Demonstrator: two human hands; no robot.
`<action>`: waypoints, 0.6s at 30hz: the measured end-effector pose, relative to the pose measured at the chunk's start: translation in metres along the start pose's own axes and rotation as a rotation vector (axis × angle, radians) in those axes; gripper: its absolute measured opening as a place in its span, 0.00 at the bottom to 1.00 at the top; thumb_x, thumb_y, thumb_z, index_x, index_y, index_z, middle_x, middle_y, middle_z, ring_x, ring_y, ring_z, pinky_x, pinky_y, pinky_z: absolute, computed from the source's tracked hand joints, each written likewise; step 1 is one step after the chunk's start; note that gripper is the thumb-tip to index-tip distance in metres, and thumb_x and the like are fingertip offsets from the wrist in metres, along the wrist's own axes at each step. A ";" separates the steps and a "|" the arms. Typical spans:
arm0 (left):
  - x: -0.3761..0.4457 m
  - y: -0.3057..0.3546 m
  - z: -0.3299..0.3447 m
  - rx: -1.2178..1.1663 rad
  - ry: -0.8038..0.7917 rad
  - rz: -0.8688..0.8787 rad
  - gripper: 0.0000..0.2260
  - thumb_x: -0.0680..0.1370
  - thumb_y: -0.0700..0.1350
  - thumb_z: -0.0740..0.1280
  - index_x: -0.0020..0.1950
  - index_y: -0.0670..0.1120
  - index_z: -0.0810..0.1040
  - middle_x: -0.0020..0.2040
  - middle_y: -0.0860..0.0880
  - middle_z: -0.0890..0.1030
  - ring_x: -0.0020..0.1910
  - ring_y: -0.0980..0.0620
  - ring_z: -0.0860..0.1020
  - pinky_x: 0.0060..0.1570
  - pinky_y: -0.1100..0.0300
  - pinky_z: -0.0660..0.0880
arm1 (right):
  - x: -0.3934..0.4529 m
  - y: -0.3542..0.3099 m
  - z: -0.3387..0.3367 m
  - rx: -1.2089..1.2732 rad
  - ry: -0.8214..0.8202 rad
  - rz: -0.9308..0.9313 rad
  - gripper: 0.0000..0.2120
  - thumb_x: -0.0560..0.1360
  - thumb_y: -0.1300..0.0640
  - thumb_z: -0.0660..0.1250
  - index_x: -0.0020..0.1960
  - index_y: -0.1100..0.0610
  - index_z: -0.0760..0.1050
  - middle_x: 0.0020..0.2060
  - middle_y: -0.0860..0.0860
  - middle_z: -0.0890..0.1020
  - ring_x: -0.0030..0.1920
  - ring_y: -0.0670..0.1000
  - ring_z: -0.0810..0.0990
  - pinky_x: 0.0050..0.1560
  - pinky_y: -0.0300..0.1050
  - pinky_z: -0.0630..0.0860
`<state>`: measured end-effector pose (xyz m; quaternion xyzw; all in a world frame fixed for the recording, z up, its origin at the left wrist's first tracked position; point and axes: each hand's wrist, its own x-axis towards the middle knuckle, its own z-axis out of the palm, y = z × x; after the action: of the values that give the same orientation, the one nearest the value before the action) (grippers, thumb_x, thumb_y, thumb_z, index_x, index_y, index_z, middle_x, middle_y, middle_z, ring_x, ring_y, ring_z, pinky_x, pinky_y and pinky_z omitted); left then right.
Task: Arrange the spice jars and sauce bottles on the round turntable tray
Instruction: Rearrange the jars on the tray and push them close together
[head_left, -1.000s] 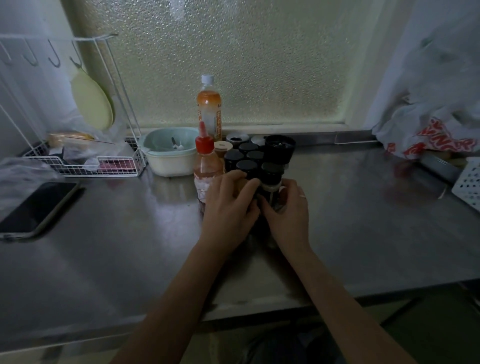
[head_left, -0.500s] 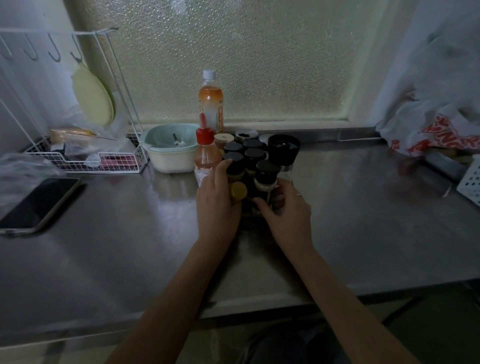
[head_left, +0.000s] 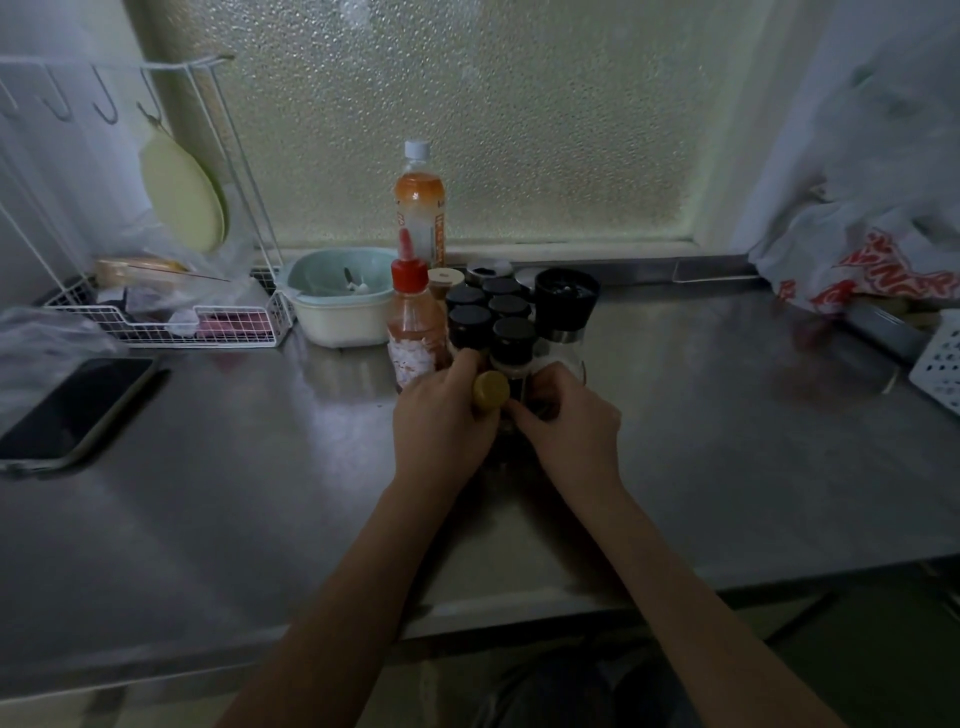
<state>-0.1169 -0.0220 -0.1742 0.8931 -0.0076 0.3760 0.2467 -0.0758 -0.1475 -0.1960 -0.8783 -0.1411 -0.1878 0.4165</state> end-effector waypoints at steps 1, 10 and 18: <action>0.000 -0.001 0.000 0.002 0.001 -0.010 0.05 0.69 0.41 0.67 0.44 0.44 0.75 0.36 0.45 0.81 0.33 0.45 0.78 0.27 0.62 0.63 | 0.000 -0.002 0.000 0.002 -0.004 -0.001 0.12 0.69 0.46 0.72 0.42 0.47 0.70 0.41 0.48 0.83 0.44 0.54 0.82 0.52 0.60 0.75; -0.002 -0.001 -0.004 -0.155 0.092 -0.097 0.07 0.67 0.45 0.65 0.44 0.47 0.75 0.37 0.48 0.82 0.35 0.47 0.78 0.31 0.60 0.70 | -0.006 -0.011 0.003 0.023 0.017 -0.021 0.11 0.71 0.49 0.70 0.46 0.56 0.77 0.42 0.53 0.84 0.42 0.55 0.81 0.44 0.56 0.77; -0.005 -0.001 -0.001 -0.154 0.267 0.038 0.09 0.70 0.48 0.68 0.41 0.47 0.70 0.41 0.45 0.76 0.43 0.53 0.69 0.37 0.60 0.68 | 0.001 -0.017 0.001 -0.188 -0.120 -0.044 0.24 0.71 0.38 0.57 0.40 0.57 0.80 0.38 0.59 0.83 0.41 0.61 0.79 0.46 0.54 0.73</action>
<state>-0.1213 -0.0213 -0.1772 0.8132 -0.0205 0.4944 0.3063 -0.0817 -0.1366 -0.1845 -0.9199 -0.1666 -0.1565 0.3187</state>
